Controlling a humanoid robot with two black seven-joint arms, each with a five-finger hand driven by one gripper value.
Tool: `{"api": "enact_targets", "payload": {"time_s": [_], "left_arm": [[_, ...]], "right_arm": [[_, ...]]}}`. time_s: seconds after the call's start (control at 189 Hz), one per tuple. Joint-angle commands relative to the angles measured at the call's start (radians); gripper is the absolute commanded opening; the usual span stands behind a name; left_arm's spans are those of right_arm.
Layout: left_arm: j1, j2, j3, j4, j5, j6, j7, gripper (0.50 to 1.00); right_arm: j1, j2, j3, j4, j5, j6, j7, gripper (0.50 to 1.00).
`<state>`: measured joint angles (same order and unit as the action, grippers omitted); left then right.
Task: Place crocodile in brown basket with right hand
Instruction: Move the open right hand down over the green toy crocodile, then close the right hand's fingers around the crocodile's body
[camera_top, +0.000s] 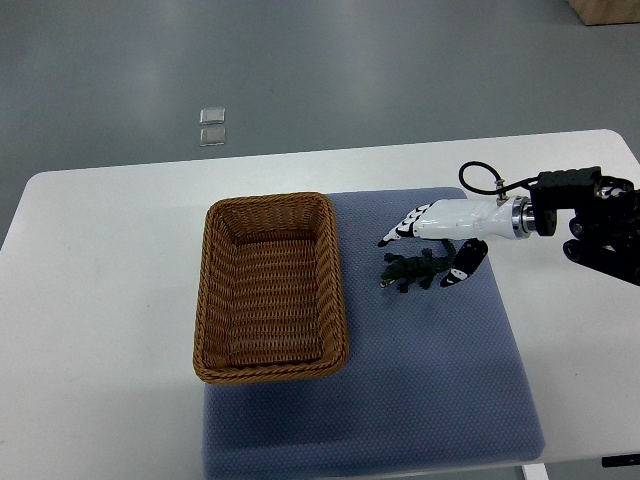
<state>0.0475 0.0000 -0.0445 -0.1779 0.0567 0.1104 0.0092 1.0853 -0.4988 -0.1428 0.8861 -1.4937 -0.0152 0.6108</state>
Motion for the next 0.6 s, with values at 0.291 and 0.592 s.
{"api": "enact_targets", "payload": {"time_s": [0.291,0.592], "left_arm": [[0.0,0.0,0.0,0.0,0.0,0.0,0.0,1.0],[0.0,0.0,0.0,0.0,0.0,0.0,0.0,1.0]], "right_arm": [[-0.013,0.042,-0.001,-0.044,0.0,-0.011,0.0,0.921],[-0.015,0.056,-0.003,-0.068,-0.002,-0.011,0.0,0.913]]}}
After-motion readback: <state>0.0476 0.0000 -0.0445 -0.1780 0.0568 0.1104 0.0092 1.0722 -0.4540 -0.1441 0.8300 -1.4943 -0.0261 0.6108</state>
